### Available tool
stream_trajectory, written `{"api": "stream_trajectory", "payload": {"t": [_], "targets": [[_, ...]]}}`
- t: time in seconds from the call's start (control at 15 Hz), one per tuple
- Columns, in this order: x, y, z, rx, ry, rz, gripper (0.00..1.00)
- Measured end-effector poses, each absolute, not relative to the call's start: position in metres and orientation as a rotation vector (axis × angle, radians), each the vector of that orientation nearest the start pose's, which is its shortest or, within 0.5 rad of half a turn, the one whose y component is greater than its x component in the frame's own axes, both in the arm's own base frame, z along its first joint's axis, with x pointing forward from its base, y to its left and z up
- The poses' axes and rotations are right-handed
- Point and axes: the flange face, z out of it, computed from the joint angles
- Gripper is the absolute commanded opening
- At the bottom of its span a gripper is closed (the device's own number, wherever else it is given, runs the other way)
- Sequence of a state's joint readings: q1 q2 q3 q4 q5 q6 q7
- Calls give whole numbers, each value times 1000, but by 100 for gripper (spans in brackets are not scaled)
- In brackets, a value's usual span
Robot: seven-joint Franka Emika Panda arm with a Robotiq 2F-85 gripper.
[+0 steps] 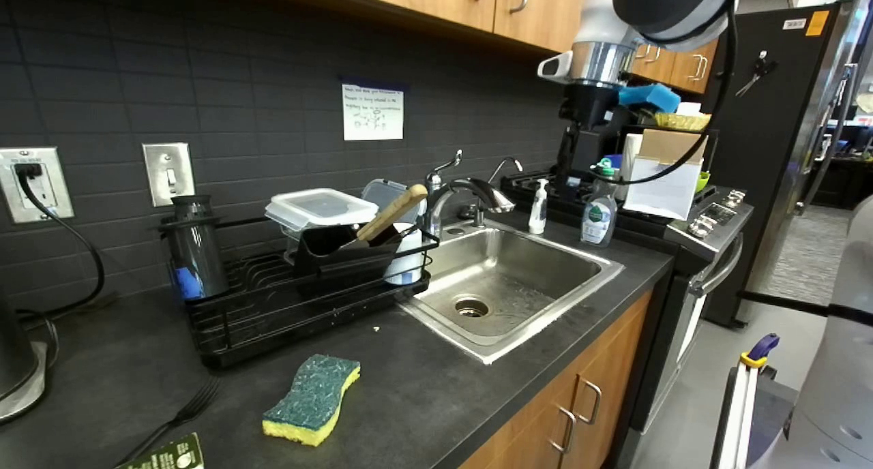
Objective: Move the white mug to the left side of the dishrack.
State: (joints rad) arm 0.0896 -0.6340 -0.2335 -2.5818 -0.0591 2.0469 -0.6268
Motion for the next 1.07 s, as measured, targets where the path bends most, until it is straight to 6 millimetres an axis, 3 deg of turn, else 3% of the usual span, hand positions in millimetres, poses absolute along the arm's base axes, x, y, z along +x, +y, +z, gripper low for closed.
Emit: {"api": "stream_trajectory", "payload": {"t": [0.2,0.4,0.67,1.07], "targets": [[385,-76,482,-2949,-951,-200,100],[405,-81,493,-2918,-1059,-216,100],[421,-64,499,-2854,-1175,-206,100],[424,-30,493,-2789,-1281,-135,100]]}}
